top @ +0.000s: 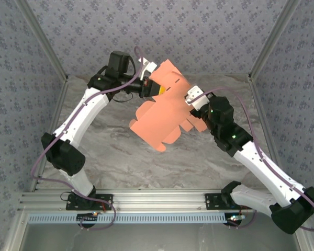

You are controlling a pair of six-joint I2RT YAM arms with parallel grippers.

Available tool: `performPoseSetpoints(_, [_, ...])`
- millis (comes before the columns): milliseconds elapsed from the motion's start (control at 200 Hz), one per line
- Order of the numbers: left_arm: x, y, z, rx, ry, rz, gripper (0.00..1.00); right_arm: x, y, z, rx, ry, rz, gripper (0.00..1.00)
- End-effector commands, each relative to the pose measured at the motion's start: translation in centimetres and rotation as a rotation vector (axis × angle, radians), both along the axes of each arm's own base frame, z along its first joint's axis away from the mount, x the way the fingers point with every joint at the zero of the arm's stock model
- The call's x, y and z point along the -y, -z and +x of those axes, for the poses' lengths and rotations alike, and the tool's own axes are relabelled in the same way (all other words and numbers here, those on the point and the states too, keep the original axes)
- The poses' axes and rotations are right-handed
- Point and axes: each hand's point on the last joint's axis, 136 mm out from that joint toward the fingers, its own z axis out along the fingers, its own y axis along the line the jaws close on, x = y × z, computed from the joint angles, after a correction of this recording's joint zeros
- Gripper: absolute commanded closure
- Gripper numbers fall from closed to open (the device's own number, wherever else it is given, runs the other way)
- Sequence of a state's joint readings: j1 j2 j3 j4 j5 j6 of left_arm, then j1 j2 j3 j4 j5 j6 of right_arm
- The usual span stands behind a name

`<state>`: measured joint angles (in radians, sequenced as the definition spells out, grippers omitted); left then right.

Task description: Fold the paper box

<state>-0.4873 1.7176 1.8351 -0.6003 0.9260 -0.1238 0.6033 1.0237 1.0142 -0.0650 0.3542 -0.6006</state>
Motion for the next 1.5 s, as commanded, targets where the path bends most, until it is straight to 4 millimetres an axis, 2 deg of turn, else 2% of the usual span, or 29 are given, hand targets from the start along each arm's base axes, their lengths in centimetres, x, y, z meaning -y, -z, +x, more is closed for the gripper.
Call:
performPoseSetpoints(0, [-0.4,0.1,0.5,-0.009,-0.040,0.011,1.00,0.6,-0.4,-0.1,0.015,0.033,-0.023,1.00])
performPoseSetpoints(410, [-0.7,0.8,0.8,-0.015,-0.072,0.043,1.00,0.2,-0.3,-0.3,0.007,0.029,-0.027,1.00])
performPoseSetpoints(685, [-1.9,1.3,0.9,-0.041,-0.135,0.064,1.00,0.6,0.0,-0.3,0.020,0.072,-0.087,1.00])
performPoseSetpoints(1014, [-2.6,1.7,0.1,-0.057,-0.154,0.057,1.00,-1.2,1.4,-0.4,0.009,0.044,-0.137,1.00])
performPoseSetpoints(1304, [-3.2,3.1,-0.1,-0.080,-0.197,0.076,1.00,-1.6,2.2,-0.8,-0.007,0.028,-0.166,1.00])
performPoseSetpoints(1494, [-3.3,3.2,-0.2,-0.086,-0.206,0.074,1.00,-1.9,2.2,-0.9,-0.010,0.018,-0.169,1.00])
